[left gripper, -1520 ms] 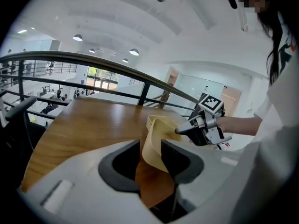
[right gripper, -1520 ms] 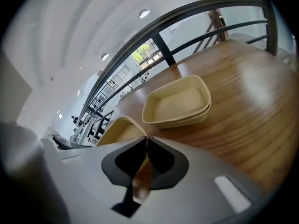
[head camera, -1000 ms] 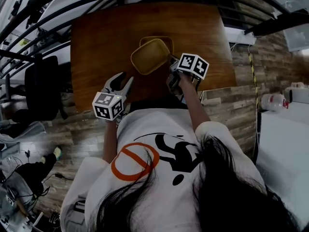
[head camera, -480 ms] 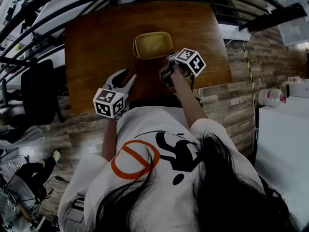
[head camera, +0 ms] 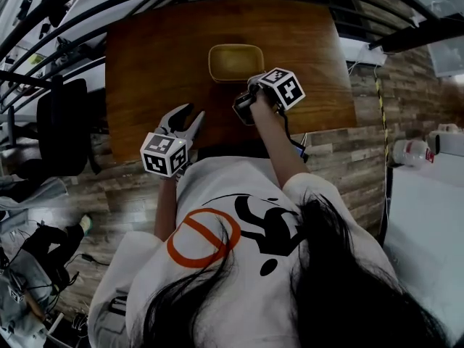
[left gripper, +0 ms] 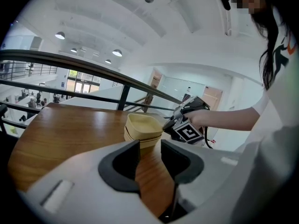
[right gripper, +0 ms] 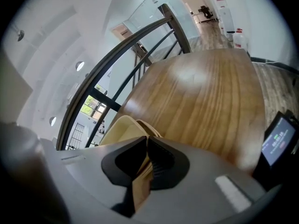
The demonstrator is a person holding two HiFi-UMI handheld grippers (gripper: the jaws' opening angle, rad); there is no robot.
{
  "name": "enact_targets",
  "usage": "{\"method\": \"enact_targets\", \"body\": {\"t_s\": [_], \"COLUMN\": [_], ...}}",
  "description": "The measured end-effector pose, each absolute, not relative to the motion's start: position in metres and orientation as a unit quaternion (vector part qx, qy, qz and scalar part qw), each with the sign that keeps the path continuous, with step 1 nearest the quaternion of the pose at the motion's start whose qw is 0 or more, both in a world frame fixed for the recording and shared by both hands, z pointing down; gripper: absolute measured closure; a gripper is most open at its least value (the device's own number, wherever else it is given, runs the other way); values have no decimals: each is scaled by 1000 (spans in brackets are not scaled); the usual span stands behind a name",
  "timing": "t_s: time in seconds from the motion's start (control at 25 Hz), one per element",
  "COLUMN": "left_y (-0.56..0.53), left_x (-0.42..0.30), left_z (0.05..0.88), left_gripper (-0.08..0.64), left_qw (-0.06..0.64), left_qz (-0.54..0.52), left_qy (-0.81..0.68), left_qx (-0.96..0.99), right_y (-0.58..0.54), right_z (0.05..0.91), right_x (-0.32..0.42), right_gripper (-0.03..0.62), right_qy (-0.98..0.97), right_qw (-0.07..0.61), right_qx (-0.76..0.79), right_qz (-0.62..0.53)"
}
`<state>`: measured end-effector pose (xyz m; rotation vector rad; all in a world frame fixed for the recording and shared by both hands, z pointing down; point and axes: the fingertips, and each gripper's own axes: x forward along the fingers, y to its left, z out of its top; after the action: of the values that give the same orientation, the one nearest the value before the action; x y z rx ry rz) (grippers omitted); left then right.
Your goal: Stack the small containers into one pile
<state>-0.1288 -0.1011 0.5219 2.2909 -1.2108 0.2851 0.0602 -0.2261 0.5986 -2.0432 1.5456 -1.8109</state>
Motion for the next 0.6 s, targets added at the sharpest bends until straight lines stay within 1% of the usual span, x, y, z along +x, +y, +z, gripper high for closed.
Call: {"method": "enact_targets", "body": {"t_s": [0.48,0.6], "left_y": [-105,-105], "left_x": [-138,-137], "left_z": [524,525], "left_gripper": [431,431], "left_qw": [270,270], "left_qz": [107,108], "left_qy": [-455,-456], "left_qx": [842,841], "right_y": [-225,-224], "right_z": [608,612], "right_x": [56,57], "right_gripper": [551,545], "right_qy": [501,506], "right_qw": [-40,-40], "right_qx": [-653,-645], "right_qz": [-566,-572]}}
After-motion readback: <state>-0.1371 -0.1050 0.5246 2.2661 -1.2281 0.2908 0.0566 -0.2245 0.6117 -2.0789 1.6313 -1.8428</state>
